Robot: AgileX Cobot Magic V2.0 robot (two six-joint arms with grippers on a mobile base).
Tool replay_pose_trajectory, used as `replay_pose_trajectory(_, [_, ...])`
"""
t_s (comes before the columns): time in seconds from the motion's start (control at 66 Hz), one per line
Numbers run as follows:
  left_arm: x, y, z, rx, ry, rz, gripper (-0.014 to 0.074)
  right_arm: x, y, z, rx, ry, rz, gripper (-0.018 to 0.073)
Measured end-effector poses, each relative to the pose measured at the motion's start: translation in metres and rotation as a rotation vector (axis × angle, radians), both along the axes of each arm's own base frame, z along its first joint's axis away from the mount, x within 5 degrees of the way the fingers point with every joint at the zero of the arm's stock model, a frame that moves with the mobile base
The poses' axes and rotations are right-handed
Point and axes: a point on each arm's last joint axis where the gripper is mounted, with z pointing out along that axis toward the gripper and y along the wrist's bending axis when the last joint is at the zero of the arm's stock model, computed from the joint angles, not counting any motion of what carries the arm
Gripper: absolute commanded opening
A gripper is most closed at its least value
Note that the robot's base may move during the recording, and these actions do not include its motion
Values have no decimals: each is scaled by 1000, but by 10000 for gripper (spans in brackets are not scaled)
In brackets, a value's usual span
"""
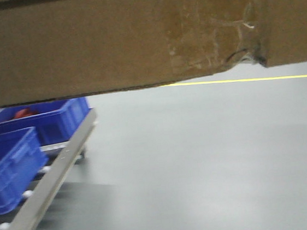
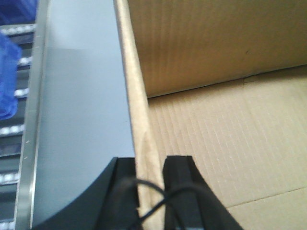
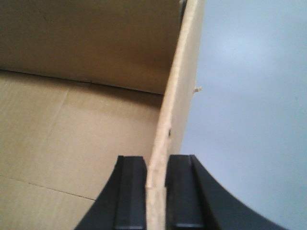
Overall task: Grab carton from right shelf to conveyor
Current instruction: 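Hold the carton with both grippers while the base turns and drives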
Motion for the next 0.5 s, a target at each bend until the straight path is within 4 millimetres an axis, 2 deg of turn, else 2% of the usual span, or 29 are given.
replay_pose_trajectory(0.5, [0,0,0,1,-1,1,-17,0,0,0,0,0,0,-70])
